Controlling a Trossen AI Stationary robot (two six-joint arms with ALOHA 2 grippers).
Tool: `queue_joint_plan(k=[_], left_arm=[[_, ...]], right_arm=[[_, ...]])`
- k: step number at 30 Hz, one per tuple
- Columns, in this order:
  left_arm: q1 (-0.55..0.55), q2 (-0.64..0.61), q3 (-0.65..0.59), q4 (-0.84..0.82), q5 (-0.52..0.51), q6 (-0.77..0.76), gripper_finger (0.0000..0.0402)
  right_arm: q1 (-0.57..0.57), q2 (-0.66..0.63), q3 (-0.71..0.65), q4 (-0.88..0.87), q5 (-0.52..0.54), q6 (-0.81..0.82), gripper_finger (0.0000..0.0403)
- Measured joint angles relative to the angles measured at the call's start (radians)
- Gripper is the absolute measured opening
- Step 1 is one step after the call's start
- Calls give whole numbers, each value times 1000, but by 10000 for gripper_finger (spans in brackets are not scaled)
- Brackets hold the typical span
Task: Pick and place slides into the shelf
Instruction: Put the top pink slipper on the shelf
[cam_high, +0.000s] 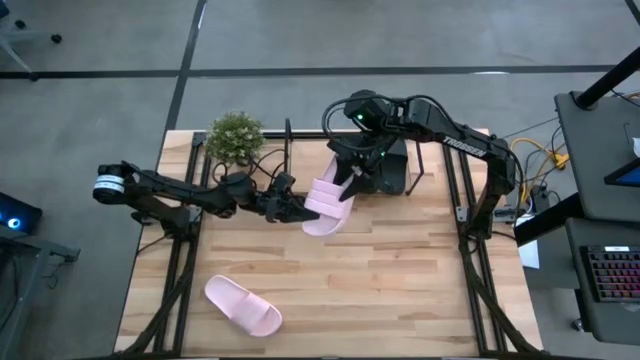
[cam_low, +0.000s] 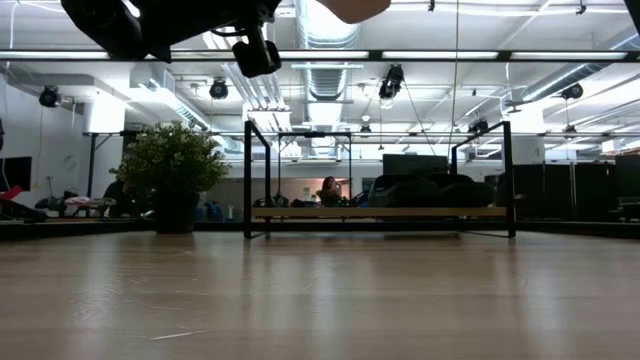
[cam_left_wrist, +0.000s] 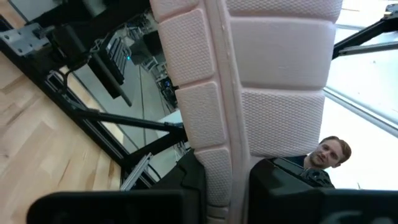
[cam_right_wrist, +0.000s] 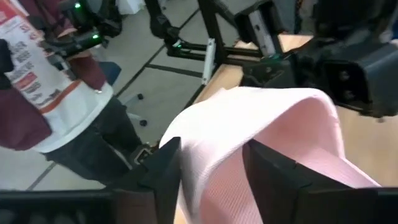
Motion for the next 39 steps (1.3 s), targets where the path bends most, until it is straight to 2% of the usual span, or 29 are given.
queue_joint_plan(k=[9, 13, 19, 22, 31, 35, 39], left_arm=[[6, -3, 0, 10, 8, 10, 35], [6, -3, 0, 8, 11, 32, 35], [8, -3, 0, 6, -37, 76, 35], [11, -3, 0, -2, -52, 78, 34], [12, 5, 0, -29, -148, 83, 34], [12, 8, 0, -28, -246, 91, 34], [13, 26, 19, -58, -340, 137, 34]], right_arm=[[-13, 0, 103, -26, 51, -4, 195], [-29, -4, 140, -37, 109, -1, 195], [-70, -35, 202, -40, 180, 77, 186], [-90, -75, 237, -40, 272, 87, 183], [-94, -251, 278, -16, 675, 76, 179], [-95, -312, 277, -14, 758, 101, 177], [-94, -348, 272, -46, 774, 103, 177]])
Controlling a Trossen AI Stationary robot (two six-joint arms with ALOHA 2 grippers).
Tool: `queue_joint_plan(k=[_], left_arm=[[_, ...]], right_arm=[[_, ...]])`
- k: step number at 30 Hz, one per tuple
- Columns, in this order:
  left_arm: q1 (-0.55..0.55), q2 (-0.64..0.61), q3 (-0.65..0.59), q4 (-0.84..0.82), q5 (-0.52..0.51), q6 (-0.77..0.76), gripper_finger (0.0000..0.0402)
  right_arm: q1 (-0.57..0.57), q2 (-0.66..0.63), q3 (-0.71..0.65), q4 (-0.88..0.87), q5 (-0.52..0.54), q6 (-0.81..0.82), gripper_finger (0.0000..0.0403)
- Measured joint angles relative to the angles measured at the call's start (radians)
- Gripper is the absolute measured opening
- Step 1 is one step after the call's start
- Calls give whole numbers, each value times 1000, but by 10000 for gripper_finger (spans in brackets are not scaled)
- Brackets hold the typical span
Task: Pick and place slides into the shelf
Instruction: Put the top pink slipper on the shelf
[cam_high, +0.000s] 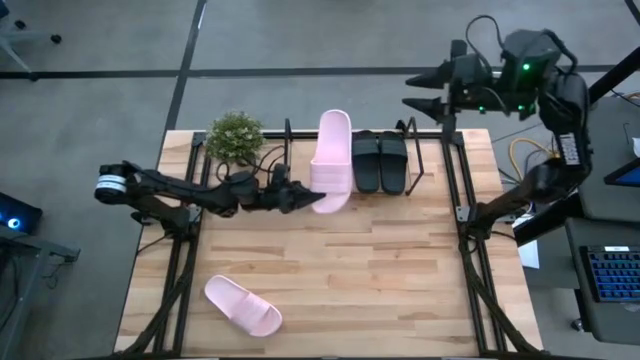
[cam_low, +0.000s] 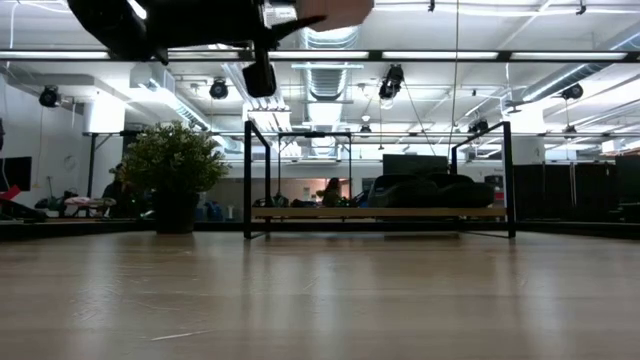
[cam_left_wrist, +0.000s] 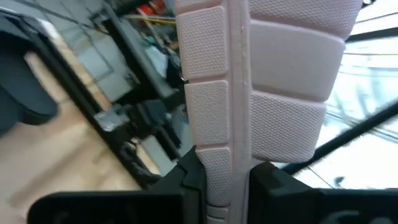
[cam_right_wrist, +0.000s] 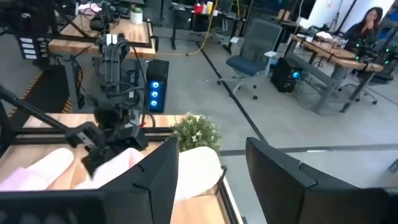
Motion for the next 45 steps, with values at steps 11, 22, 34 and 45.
queue_joint_plan(k=[11, 22, 34, 45], left_arm=[[-1, 162, 218, -132, -61, 126, 33], [2, 234, 311, -281, -136, 32, 33], [6, 242, 308, -372, -209, -222, 33], [6, 245, 262, -396, -255, -282, 33]], right_arm=[[0, -17, -4, -114, 2, -5, 173], [0, -27, -4, -139, 0, -20, 171], [0, -25, -4, -144, 0, -62, 169], [0, -24, -4, -171, 0, -74, 169]])
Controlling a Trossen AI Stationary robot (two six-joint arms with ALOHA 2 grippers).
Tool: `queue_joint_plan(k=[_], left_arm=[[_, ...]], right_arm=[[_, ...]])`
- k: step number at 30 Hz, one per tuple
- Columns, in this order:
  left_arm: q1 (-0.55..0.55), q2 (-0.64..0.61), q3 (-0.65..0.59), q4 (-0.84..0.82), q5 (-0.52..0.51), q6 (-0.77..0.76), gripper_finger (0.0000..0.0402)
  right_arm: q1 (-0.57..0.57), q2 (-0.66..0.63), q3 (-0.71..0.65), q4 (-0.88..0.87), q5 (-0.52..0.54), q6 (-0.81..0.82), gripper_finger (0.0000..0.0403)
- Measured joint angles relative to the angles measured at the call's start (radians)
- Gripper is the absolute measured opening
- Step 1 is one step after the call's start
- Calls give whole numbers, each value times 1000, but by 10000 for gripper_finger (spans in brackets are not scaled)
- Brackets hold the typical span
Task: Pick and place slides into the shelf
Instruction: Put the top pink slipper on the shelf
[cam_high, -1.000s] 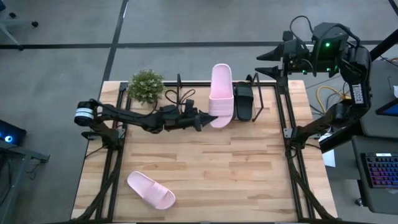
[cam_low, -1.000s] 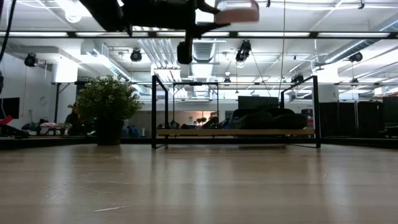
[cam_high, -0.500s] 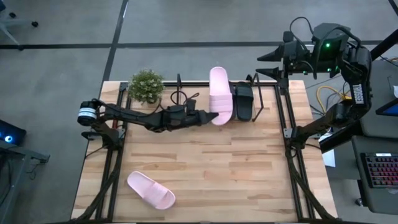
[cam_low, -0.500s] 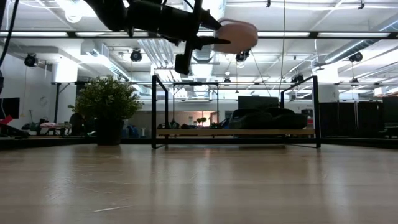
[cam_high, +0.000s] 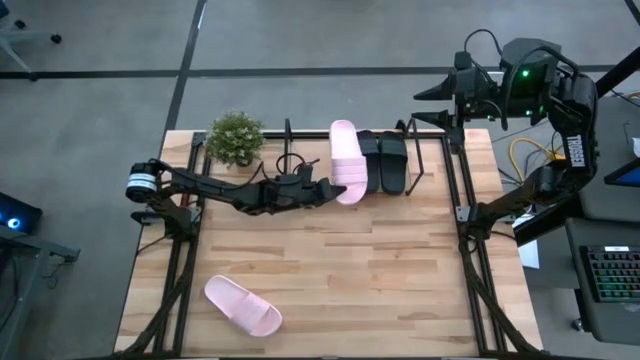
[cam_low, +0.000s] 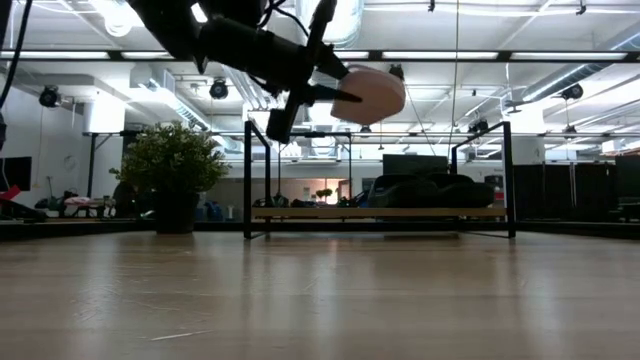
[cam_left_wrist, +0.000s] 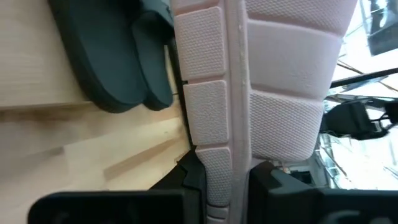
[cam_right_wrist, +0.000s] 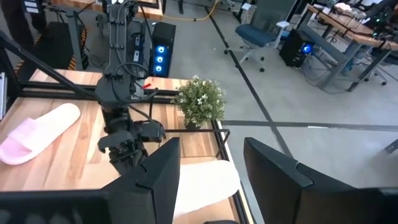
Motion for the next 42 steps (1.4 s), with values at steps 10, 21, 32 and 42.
queue_joint_plan(k=[10, 21, 32, 42], left_arm=[[-1, 0, -10, -31, 9, -13, 33], [-31, 119, 32, 83, 52, -34, 32], [6, 153, -5, 108, 49, -65, 32], [41, 150, -14, 106, 48, -147, 32]], right_arm=[[0, 0, 0, -7, 0, -18, 164], [0, 0, 0, -17, 0, -34, 160], [0, 0, 0, -30, 0, -35, 160], [0, 0, 0, -31, 0, -42, 159]])
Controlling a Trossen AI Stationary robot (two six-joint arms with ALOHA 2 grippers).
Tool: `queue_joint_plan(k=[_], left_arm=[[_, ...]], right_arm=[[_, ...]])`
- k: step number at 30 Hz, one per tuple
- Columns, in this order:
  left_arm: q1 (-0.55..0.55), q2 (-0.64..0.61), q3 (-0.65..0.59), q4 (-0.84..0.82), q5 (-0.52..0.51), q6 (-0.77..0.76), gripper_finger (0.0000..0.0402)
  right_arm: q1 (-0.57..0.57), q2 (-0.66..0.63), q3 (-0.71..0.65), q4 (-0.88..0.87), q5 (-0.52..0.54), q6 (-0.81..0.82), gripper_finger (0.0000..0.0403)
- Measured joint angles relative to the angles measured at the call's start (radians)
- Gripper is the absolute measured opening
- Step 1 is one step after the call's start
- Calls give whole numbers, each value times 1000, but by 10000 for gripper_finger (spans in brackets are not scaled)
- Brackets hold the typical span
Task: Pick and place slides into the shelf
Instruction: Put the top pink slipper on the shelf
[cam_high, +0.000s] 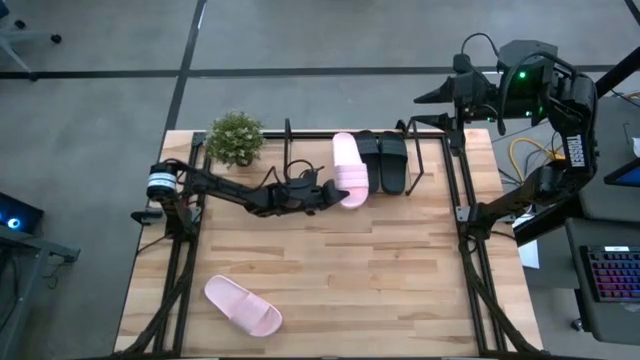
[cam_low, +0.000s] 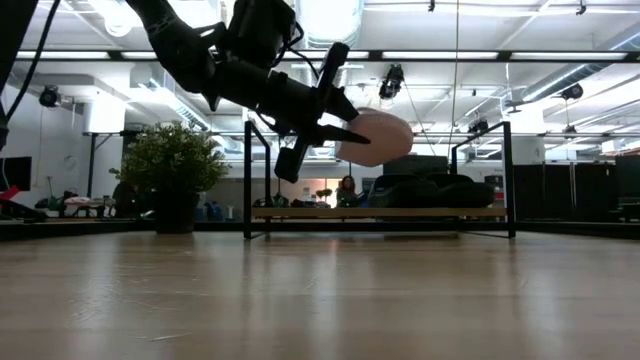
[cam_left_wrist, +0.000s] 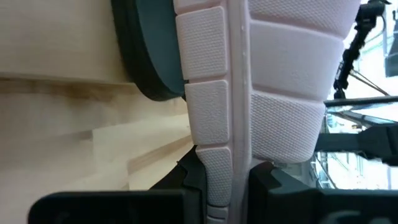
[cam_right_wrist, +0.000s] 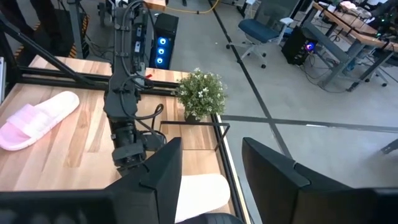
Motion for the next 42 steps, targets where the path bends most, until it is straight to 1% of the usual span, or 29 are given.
queue_joint_plan(k=[7, 13, 19, 28, 34, 37, 42], left_arm=[[18, -5, -28, -1, 35, -7, 32], [18, -8, -76, 5, 40, -54, 32], [31, -8, -77, 7, 49, -39, 32], [68, -16, -86, 8, 111, 3, 32], [107, -62, -139, 8, 119, 1, 32], [120, -69, -148, 9, 160, 1, 32], [122, -69, -141, 9, 184, 9, 32]], right_arm=[[0, 0, 0, 0, 0, -2, 156], [0, 0, 0, -1, 0, -2, 154], [0, 0, 0, -1, 0, -2, 154], [0, 0, 0, -13, 0, -7, 150], [0, 0, 0, -14, 0, -7, 152], [0, -1, 0, -14, 0, -7, 150], [0, -1, 0, -15, 0, -8, 149]])
